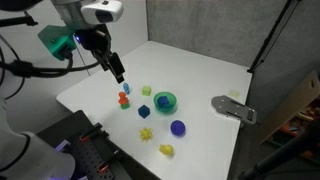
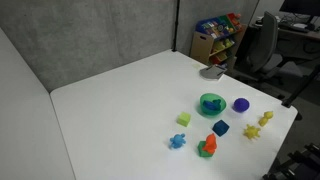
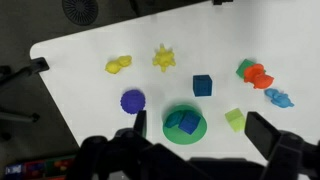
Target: Pick up the orange toy and put it in the green bowl
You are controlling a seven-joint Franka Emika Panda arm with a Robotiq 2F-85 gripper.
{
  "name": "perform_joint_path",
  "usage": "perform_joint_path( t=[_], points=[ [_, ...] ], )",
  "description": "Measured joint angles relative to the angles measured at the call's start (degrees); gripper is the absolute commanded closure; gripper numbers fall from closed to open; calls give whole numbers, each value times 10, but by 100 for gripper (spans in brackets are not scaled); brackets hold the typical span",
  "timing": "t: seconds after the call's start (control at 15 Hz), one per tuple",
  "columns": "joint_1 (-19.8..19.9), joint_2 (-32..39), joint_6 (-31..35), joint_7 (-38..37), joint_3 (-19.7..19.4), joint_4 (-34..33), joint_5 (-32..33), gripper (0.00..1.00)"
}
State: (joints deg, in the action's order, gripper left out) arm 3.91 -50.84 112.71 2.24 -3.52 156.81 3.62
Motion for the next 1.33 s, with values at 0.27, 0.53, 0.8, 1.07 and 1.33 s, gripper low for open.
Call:
perform_joint_path(
  t=[0.27,0.53,0.8,1.07,1.33],
  points=[
    [0,0,0,0,0,0,0,0],
    [-1,15,1,-11,9,-9,-2,0],
    [-9,69,1,-44,33,-50,-19,0],
    [-23,144,1,-83,60,-112,-42,0],
    [-44,228,-6,-108,82,-169,-66,0]
  ],
)
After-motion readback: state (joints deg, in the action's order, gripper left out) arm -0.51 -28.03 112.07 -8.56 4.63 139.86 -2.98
